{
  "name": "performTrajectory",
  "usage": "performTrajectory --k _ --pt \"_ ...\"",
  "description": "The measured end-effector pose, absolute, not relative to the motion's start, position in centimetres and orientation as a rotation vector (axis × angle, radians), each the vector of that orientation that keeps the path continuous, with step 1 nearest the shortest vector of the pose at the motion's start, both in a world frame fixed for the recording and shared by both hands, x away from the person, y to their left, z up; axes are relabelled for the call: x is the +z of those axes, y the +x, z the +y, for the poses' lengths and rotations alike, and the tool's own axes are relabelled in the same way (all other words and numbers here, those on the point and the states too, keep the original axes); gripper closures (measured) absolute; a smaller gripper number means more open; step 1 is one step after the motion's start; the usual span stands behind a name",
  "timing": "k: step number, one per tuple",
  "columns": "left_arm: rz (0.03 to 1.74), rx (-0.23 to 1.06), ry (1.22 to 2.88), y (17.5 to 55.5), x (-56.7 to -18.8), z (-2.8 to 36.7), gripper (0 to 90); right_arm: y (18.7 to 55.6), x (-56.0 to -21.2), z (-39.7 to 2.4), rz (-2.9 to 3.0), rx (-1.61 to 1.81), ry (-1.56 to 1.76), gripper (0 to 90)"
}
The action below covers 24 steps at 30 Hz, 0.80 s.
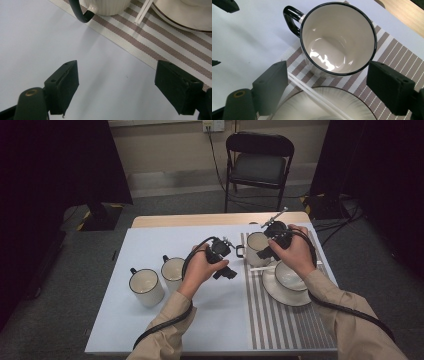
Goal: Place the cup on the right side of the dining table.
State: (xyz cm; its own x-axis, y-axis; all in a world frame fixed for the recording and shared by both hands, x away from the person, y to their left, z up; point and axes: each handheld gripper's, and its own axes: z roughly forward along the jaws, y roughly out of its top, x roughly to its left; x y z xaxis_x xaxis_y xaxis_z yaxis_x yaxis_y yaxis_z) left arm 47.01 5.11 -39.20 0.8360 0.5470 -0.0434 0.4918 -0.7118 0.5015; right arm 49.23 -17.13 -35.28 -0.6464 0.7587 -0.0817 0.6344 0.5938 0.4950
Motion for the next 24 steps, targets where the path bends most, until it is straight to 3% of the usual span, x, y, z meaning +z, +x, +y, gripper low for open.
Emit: performTrajectory --k 24 --pt "0.781 0.131 2.491 45.7 -39.1 6.4 19.5 47.7 -35.7 -16.6 2.579 0.645 1.088 17.1"
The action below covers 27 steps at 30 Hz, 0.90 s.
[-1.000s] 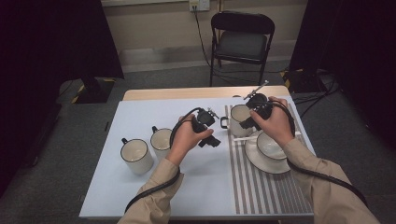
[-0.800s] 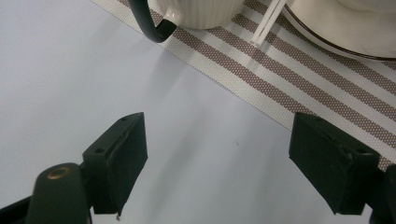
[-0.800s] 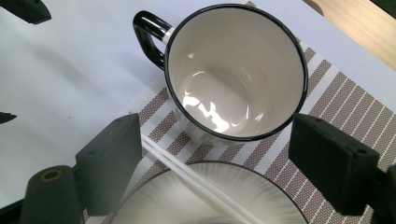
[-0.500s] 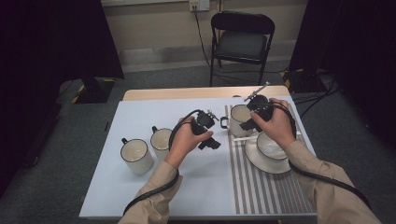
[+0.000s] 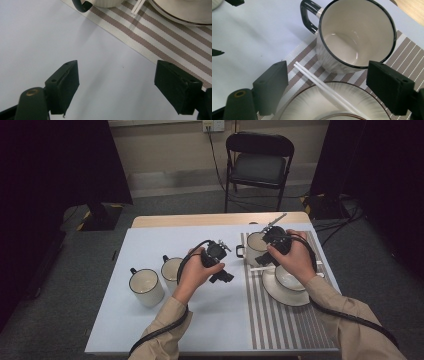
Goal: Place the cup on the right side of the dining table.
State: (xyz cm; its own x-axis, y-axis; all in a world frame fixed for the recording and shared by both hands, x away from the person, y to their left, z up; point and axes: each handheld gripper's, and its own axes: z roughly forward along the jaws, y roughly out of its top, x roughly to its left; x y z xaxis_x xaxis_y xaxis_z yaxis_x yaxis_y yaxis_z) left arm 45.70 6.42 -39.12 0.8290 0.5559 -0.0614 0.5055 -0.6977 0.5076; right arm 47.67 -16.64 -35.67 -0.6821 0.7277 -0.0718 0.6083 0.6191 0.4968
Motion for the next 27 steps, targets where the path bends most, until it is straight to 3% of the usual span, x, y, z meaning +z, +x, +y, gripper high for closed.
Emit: performTrajectory --k 27 --pt "0.781 0.109 2.479 43.5 -40.4 7.8 19.5 46.4 -36.3 -15.4 2.622 0.664 1.049 17.1"
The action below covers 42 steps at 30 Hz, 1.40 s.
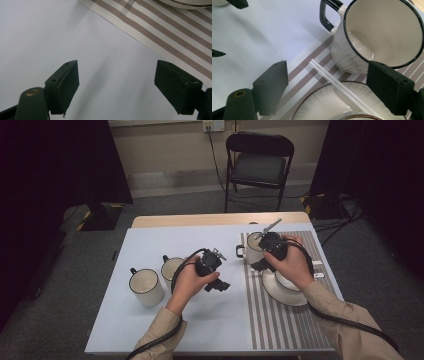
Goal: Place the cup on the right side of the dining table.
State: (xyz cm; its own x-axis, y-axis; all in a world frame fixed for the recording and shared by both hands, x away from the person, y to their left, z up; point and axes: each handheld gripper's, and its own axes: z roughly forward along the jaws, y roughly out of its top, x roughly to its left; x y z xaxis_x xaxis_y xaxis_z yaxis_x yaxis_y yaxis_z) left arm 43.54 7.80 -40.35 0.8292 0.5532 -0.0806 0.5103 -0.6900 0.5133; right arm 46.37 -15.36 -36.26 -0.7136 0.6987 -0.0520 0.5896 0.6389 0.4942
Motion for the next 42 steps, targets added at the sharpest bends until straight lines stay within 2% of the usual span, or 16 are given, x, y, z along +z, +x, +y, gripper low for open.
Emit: performTrajectory --k 42 --pt "0.770 0.074 2.495 40.6 -42.4 9.7 19.5 44.9 -38.0 -14.6 2.702 0.645 0.979 17.1"
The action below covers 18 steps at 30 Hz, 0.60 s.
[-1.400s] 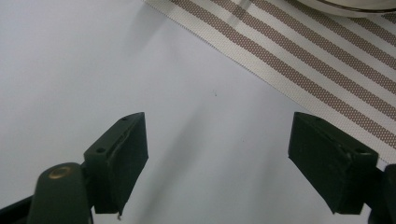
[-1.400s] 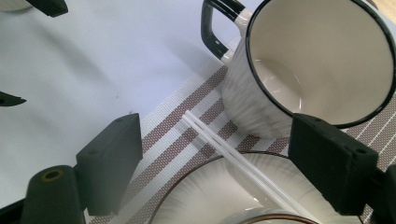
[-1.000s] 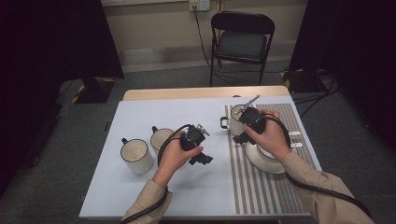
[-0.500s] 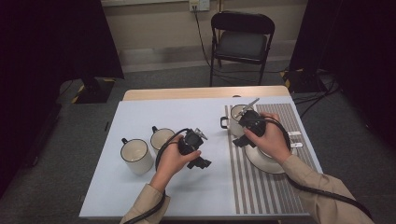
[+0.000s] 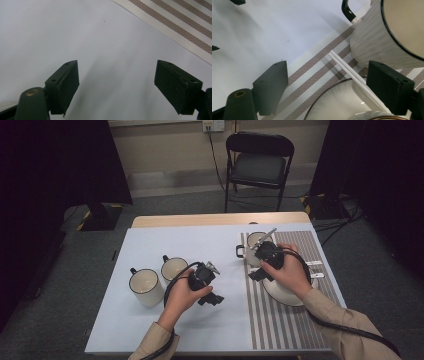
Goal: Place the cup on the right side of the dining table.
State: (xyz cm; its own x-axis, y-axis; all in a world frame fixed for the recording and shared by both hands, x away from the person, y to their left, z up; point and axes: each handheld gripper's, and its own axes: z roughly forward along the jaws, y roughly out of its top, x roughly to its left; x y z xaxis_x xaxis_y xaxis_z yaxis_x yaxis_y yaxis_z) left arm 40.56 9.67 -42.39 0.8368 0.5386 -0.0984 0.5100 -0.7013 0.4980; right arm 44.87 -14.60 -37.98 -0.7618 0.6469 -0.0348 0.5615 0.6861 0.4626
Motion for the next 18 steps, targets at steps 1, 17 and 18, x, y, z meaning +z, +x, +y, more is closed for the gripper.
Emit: performTrajectory --k 1,17,18 --pt "0.764 0.075 2.500 40.51 -42.39 9.74 19.5 44.79 -38.00 -14.56 2.703 0.647 0.982 17.1" --pt "0.774 0.080 2.498 39.63 -42.94 10.55 19.5 44.04 -38.46 -14.19 2.734 0.645 0.954 17.1" --pt "0.778 0.080 2.492 39.56 -42.95 10.56 19.4 44.01 -38.49 -14.18 2.734 0.649 0.948 17.0"
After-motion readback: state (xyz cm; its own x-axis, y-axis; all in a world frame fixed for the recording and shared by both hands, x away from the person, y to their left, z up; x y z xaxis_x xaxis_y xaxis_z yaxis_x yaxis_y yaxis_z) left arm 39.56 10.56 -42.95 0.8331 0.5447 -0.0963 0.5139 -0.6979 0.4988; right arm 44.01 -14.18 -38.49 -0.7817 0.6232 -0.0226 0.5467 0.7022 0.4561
